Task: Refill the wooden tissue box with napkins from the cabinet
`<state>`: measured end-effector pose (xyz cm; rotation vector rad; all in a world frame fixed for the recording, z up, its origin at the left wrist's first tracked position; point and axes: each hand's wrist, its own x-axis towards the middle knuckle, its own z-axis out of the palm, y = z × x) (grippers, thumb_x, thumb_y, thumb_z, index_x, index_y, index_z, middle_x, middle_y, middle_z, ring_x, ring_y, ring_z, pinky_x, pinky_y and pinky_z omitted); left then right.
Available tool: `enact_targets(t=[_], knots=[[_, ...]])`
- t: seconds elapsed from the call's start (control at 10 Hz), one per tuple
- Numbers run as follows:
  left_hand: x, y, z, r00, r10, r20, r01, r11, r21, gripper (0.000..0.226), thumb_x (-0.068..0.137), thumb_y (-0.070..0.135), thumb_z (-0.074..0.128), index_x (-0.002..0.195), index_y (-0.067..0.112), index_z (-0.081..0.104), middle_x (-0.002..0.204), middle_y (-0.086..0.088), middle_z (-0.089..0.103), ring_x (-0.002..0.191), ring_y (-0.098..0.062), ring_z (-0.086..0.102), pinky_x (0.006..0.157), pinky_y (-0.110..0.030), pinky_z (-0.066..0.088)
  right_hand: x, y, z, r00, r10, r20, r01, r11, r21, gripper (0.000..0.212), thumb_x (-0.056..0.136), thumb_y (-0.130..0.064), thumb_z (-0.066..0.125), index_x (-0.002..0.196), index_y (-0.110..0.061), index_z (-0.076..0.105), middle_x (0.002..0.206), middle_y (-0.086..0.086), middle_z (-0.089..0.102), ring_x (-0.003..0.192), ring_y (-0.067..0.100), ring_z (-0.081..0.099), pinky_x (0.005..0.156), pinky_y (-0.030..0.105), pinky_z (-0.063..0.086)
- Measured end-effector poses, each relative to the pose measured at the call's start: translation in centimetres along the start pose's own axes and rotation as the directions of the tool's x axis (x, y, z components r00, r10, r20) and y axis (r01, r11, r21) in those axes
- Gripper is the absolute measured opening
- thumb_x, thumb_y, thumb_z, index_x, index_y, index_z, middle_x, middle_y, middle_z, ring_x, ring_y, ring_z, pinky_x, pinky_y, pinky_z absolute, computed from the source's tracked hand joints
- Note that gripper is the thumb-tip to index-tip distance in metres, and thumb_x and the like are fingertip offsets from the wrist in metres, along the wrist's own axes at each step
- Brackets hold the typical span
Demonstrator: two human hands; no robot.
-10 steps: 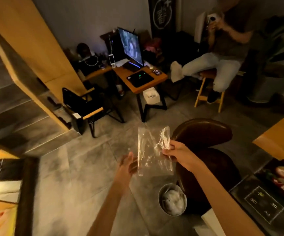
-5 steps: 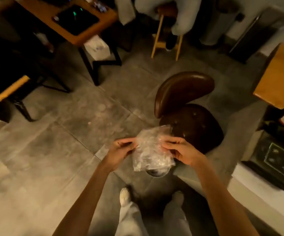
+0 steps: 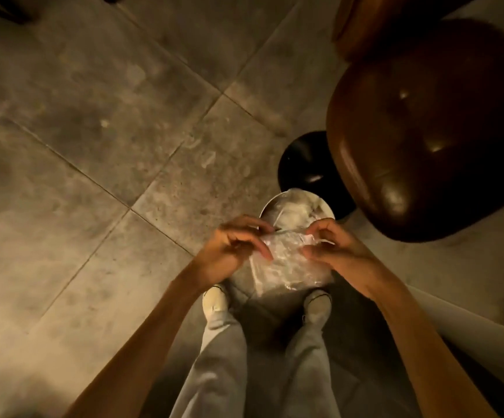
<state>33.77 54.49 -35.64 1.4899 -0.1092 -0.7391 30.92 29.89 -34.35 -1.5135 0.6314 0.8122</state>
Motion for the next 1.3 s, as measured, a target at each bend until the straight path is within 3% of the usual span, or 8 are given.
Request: enact_targets(t=[0.1, 0.3, 0.5, 0.6, 0.7, 0.8, 0.9, 1.3], knots=[[1.4, -3.9, 1.6, 0.958, -0.282, 0.058, 0.282, 0.880, -0.383, 0.036, 0.091, -0.001, 0.049, 0.124, 0.008, 0.059, 0.128, -0.012, 0.062, 0.113, -0.021, 0.063, 0.081, -0.028, 0.055, 2.7, 4.5, -0.4, 0.987, -0.067, -0.149, 0.069, 0.998, 0.010, 0.039, 0.080, 0.001, 0.073, 0.109, -0.023, 0.062, 0.106, 0.001, 0.066, 0.095, 0.014, 0.064, 0.072, 0.023, 0.054], [7.7, -11.4, 7.2, 0.872, -0.343, -0.349, 0.401, 0.910, 0.108, 0.035, 0.086, 0.006, 0.069, 0.119, 0.016, 0.059, 0.112, -0.002, 0.064, 0.081, -0.001, 0.059, 0.062, -0.005, 0.047, 8.4, 11.3, -2.1, 0.899, -0.276, -0.340, 0.213, 0.954, -0.212, 0.038, 0.087, -0.008, 0.068, 0.122, -0.018, 0.057, 0.125, 0.000, 0.059, 0.104, 0.005, 0.060, 0.076, 0.014, 0.053], [12.7, -19.2, 11.8, 0.918, -0.055, -0.392, 0.291, 0.765, 0.575, 0.025, 0.091, 0.005, 0.059, 0.114, 0.008, 0.052, 0.127, -0.012, 0.046, 0.107, -0.026, 0.052, 0.091, -0.042, 0.052, 15.6, 17.1, -3.0, 0.679, -0.630, -0.377, 0.180, 0.641, -0.746, 0.018, 0.090, -0.006, 0.064, 0.108, -0.007, 0.065, 0.138, 0.018, 0.044, 0.122, 0.014, 0.046, 0.091, 0.024, 0.054], [12.9, -21.9, 13.8, 0.948, -0.039, -0.317, 0.286, 0.545, 0.788, 0.069, 0.087, 0.005, 0.064, 0.146, 0.010, 0.029, 0.158, -0.021, 0.014, 0.146, -0.041, 0.014, 0.117, -0.050, 0.028, 17.5, 19.6, -3.5, 0.800, -0.540, -0.264, 0.013, 0.455, -0.890, 0.042, 0.090, -0.032, 0.060, 0.125, -0.010, 0.060, 0.155, 0.017, 0.028, 0.143, 0.034, 0.027, 0.110, 0.050, 0.039], [11.7, -24.0, 15.1, 0.971, -0.048, -0.235, 0.232, 0.432, 0.871, 0.076, 0.094, 0.015, 0.048, 0.155, 0.012, 0.002, 0.161, -0.016, -0.019, 0.147, -0.033, -0.021, 0.122, -0.049, 0.002, 17.5, 21.4, -3.5, 0.838, -0.536, -0.107, -0.072, 0.085, -0.994, 0.062, 0.092, -0.045, 0.053, 0.144, -0.012, 0.044, 0.159, 0.016, 0.025, 0.148, 0.034, 0.019, 0.116, 0.054, 0.026], [12.0, -25.8, 15.0, 0.961, -0.051, -0.273, 0.272, 0.362, 0.892, 0.071, 0.094, 0.039, 0.026, 0.154, 0.011, -0.002, 0.161, -0.012, -0.017, 0.147, -0.027, -0.021, 0.122, -0.046, -0.006, 17.7, 22.9, -3.2, 0.834, -0.551, -0.030, -0.059, -0.035, -0.998, 0.072, 0.094, -0.053, 0.033, 0.152, -0.011, 0.030, 0.160, 0.014, 0.022, 0.149, 0.032, 0.015, 0.118, 0.055, 0.016], [13.3, -27.3, 14.0, 0.960, -0.172, -0.222, 0.259, 0.235, 0.937, 0.077, 0.096, 0.045, 0.027, 0.152, 0.011, -0.015, 0.157, -0.012, -0.029, 0.143, -0.026, -0.033, 0.119, -0.045, -0.017, 19.0, 24.0, -2.8, 0.849, -0.526, -0.040, -0.060, -0.020, -0.998, 0.074, 0.092, -0.057, 0.034, 0.150, -0.012, 0.034, 0.159, 0.013, 0.026, 0.148, 0.033, 0.017, 0.117, 0.057, 0.018], [8.7, -21.1, 12.8, 0.994, -0.083, -0.067, 0.099, 0.475, 0.874, 0.091, 0.087, 0.012, 0.046, 0.153, 0.026, -0.016, 0.157, -0.010, -0.030, 0.143, -0.029, -0.032, 0.121, -0.044, -0.011, 13.9, 17.9, -2.0, 0.874, -0.479, -0.084, -0.029, 0.121, -0.992, 0.076, 0.088, -0.055, 0.035, 0.153, -0.017, 0.027, 0.161, 0.010, 0.021, 0.149, 0.031, 0.015, 0.118, 0.059, 0.013]])
